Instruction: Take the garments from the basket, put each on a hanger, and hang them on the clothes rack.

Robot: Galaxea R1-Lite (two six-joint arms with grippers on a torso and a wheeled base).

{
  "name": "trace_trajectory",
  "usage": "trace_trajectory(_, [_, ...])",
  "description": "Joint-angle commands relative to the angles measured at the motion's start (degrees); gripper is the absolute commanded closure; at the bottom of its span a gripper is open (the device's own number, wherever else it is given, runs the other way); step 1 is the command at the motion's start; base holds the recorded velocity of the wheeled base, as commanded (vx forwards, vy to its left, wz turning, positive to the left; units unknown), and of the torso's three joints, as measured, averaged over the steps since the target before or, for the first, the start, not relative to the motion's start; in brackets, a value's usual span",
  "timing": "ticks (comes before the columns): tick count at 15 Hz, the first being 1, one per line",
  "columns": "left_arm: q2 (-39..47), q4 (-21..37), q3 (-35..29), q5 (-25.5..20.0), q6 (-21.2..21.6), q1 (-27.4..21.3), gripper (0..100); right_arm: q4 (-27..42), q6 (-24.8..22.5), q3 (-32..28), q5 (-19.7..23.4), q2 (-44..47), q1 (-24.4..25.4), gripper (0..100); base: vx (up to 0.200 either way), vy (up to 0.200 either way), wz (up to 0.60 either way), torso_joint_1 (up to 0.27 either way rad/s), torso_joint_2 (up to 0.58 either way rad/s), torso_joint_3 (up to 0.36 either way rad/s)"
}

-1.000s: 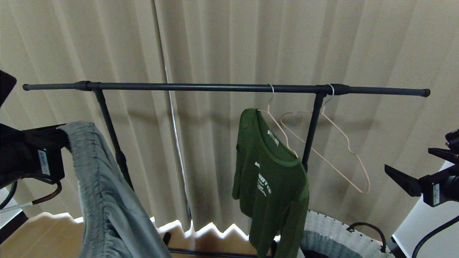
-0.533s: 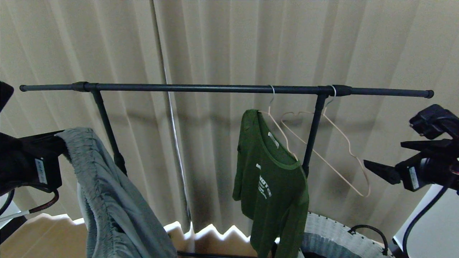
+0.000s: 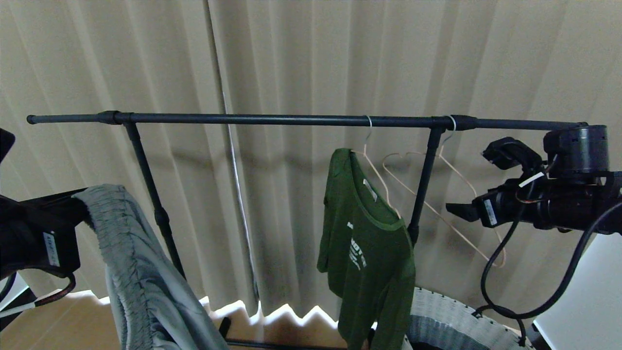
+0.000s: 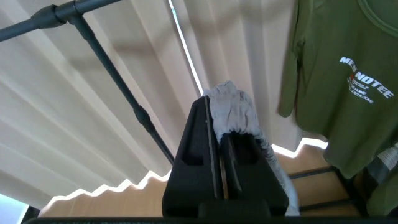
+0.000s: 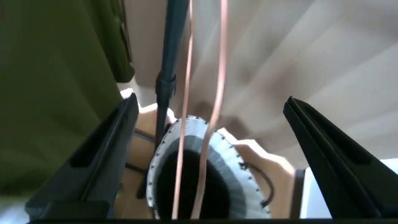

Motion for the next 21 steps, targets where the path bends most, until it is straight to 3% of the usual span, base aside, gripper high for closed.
trace_trajectory(1, [-0.03, -0.03, 0.01, 0.03, -0.01, -0.01, 100, 1.33, 2.12, -2.82, -0.11, 4.47, 0.07, 0, 0.0, 0.0, 0.0, 0.0, 0.0, 0.0])
trace_trajectory(8, [-0.11, -0.03, 0.01, 0.03, 0.08, -0.18, 100, 3.0, 4.84, -5.29, -0.19, 6.14, 0.16, 0, 0.0, 0.0, 0.0, 0.0, 0.0, 0.0])
trace_trajectory(9, [-0.11, -0.03, 0.01, 0.03, -0.01, -0.54, 100, 2.82, 4.84, -5.37, -0.19, 6.49, 0.07, 100, 0.0, 0.0, 0.0, 0.0, 0.0, 0.0])
trace_trajectory(17, [0.06, -0.03, 0.01, 0.03, 0.08, -0.8, 100, 2.65, 5.63, -5.46, -0.19, 5.7, 0.07, 100, 0.0, 0.0, 0.0, 0.0, 0.0, 0.0])
trace_trajectory(21, [0.15, -0.03, 0.01, 0.03, 0.08, -0.71, 100, 2.56, 10.73, -5.64, -0.28, 3.59, -0.1, 100, 0.0, 0.0, 0.0, 0.0, 0.0, 0.0])
